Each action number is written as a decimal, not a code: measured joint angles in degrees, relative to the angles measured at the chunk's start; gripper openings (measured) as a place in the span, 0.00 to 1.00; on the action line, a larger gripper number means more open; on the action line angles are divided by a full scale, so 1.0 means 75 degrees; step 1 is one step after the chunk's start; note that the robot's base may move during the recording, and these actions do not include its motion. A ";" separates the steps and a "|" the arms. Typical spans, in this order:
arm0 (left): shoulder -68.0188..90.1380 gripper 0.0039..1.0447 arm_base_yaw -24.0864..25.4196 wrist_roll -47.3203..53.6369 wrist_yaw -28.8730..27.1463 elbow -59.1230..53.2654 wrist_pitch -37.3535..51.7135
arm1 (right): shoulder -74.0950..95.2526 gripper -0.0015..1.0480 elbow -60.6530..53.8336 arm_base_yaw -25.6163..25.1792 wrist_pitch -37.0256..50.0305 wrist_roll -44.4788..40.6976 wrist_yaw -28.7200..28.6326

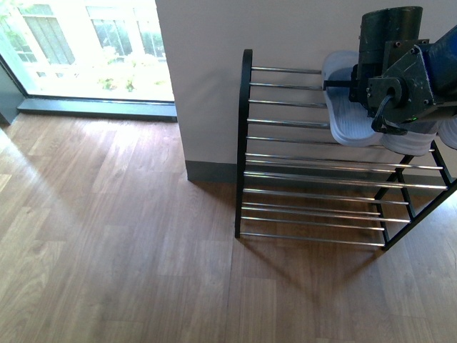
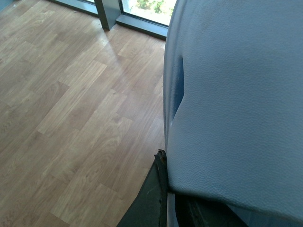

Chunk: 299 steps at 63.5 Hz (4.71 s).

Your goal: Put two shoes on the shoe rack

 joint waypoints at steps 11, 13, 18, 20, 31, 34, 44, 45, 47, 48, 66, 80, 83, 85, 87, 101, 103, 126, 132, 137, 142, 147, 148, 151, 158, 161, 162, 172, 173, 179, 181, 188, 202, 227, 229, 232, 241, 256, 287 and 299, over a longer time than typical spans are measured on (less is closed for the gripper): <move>0.0000 0.01 0.0000 0.0000 0.0000 0.0000 0.0000 | -0.0262 0.50 -0.0423 -0.0009 0.0198 0.0061 -0.0487; 0.0000 0.01 0.0000 0.0000 0.0000 0.0000 0.0000 | -0.0335 0.55 -0.0507 -0.0009 0.0239 0.0087 -0.0612; 0.0000 0.01 0.0000 0.0000 0.0000 0.0000 0.0000 | -0.0565 0.65 -0.0796 -0.0012 0.0405 0.0134 -0.0886; 0.0000 0.01 0.0000 0.0000 0.0000 0.0000 0.0000 | -0.0714 0.70 -0.0968 -0.0012 0.0478 0.0157 -0.1023; 0.0000 0.01 0.0000 0.0000 0.0000 0.0000 0.0000 | -0.1606 0.93 -0.1950 -0.0015 0.0740 0.0420 -0.1690; 0.0000 0.01 0.0000 0.0000 -0.0003 0.0000 0.0000 | -0.1821 0.91 -0.2162 -0.0015 0.0746 0.0478 -0.1833; 0.0000 0.01 0.0000 0.0000 0.0000 0.0000 0.0000 | -0.2600 0.91 -0.3008 -0.0058 0.0918 0.0688 -0.2495; 0.0000 0.01 0.0000 0.0000 0.0000 0.0000 0.0000 | -0.2658 0.91 -0.3080 -0.0064 0.0941 0.0694 -0.2544; 0.0000 0.01 0.0000 0.0000 0.0000 0.0000 0.0000 | -0.2827 0.91 -0.3287 -0.0085 0.1014 0.0708 -0.2681; 0.0000 0.01 0.0000 0.0000 0.0000 0.0000 0.0000 | -0.2879 0.91 -0.3354 -0.0093 0.1035 0.0717 -0.2728; 0.0000 0.01 0.0000 0.0000 0.0000 0.0000 0.0000 | -0.5039 0.91 -0.5604 -0.0793 0.1856 0.1026 -0.4896; 0.0000 0.01 0.0000 0.0000 0.0000 0.0000 0.0000 | -0.6292 0.91 -0.7262 -0.1684 0.2984 0.0976 -0.6452; 0.0000 0.01 0.0000 0.0000 0.0000 0.0000 0.0000 | -0.6522 0.91 -0.7673 -0.1926 0.3308 0.0933 -0.6796; 0.0000 0.01 0.0000 0.0000 0.0000 0.0000 0.0000 | -0.6636 0.91 -0.7912 -0.2066 0.3509 0.0895 -0.6980; 0.0000 0.01 0.0000 0.0000 0.0000 0.0000 0.0000 | -0.6738 0.91 -0.8140 -0.2212 0.3716 0.0880 -0.7157; 0.0000 0.01 0.0000 0.0000 0.0000 0.0000 0.0000 | -0.6860 0.91 -0.8941 -0.2754 0.4739 0.0877 -0.7699; 0.0000 0.01 0.0000 0.0000 0.0000 0.0000 0.0000 | -0.6851 0.87 -0.9034 -0.2669 0.5056 0.0726 -0.7169; 0.0000 0.01 0.0000 0.0000 0.0000 0.0000 0.0000 | -0.8673 0.34 -1.0608 -0.2145 0.5161 -0.0245 -0.5281; 0.0000 0.01 0.0000 0.0000 0.0000 0.0000 0.0000 | -0.9349 0.17 -1.0958 -0.2037 0.4823 -0.0297 -0.5173; 0.0000 0.01 0.0000 0.0000 0.0000 0.0000 0.0000 | -1.0078 0.03 -1.1083 -0.1950 0.4103 -0.0318 -0.5085; 0.0000 0.01 0.0000 0.0000 0.0000 0.0000 0.0000 | -1.0835 0.02 -1.1211 -0.1635 0.3512 -0.0338 -0.4648; 0.0000 0.01 0.0000 0.0000 0.0000 0.0000 0.0000 | -1.1415 0.02 -1.1363 -0.1475 0.3194 -0.0344 -0.4645; 0.0000 0.01 0.0000 0.0000 0.0000 0.0000 0.0000 | -1.1482 0.02 -1.1383 -0.1463 0.3153 -0.0344 -0.4640; 0.0000 0.01 0.0000 0.0000 -0.0003 0.0000 0.0000 | -1.1736 0.02 -1.1465 -0.1454 0.2975 -0.0344 -0.4631; 0.0000 0.01 0.0000 0.0000 -0.0003 0.0000 0.0000 | -1.2339 0.02 -1.1648 -0.1445 0.2512 -0.0344 -0.4602; 0.0000 0.01 0.0000 0.0000 0.0000 0.0000 0.0000 | -1.2598 0.02 -1.1709 -0.1445 0.2323 -0.0344 -0.4602; 0.0000 0.01 0.0000 0.0000 0.0003 0.0000 0.0000 | -1.2721 0.02 -1.1736 -0.1445 0.2229 -0.0344 -0.4602; 0.0000 0.01 0.0000 0.0000 0.0000 0.0000 0.0000 | -1.3586 0.02 -1.1881 -0.1445 0.1524 -0.0344 -0.4593; 0.0000 0.01 0.0000 0.0000 0.0000 0.0000 0.0000 | -1.3650 0.02 -1.1893 -0.1445 0.1472 -0.0344 -0.4596; 0.0000 0.01 0.0000 0.0000 0.0000 0.0000 0.0000 | -1.4187 0.02 -1.1934 -0.1443 0.1014 -0.0347 -0.4596; 0.0000 0.01 0.0000 0.0000 0.0000 0.0000 0.0000 | -1.4359 0.02 -1.1934 -0.1443 0.0866 -0.0347 -0.4593; 0.0000 0.01 0.0000 0.0000 0.0000 0.0000 0.0000 | -1.4973 0.02 -1.1940 -0.1443 0.0326 -0.0347 -0.4581; 0.0000 0.01 0.0000 0.0000 0.0000 0.0000 0.0000 | -1.5935 0.02 -1.1946 -0.1440 -0.0560 -0.0347 -0.4581; 0.0000 0.01 0.0000 0.0000 0.0000 0.0000 0.0000 | -1.7363 0.02 -1.1948 -0.1440 -0.1918 -0.0347 -0.4581; 0.0000 0.01 0.0000 0.0000 0.0000 0.0000 0.0000 | -1.7486 0.02 -1.1948 -0.1440 -0.2037 -0.0347 -0.4581; 0.0000 0.01 0.0000 0.0000 0.0000 0.0000 0.0000 | -1.7631 0.02 -1.1948 -0.1440 -0.2177 -0.0347 -0.4581; 0.0000 0.01 0.0000 0.0000 0.0000 0.0000 0.0000 | -1.8039 0.02 -1.1948 -0.1440 -0.2585 -0.0347 -0.4581; 0.0000 0.01 0.0000 0.0000 0.0000 0.0000 0.0000 | -1.8465 0.02 -1.1948 -0.1440 -0.3016 -0.0347 -0.4581; 0.0000 0.01 0.0000 0.0000 -0.0003 0.0000 0.0000 | -1.9896 0.06 -1.1946 -0.1428 -0.4479 -0.0353 -0.4578; 0.0000 0.01 0.0000 0.0000 0.0000 0.0000 0.0000 | -1.9896 0.41 -1.1946 -0.1428 -0.4482 -0.0353 -0.4575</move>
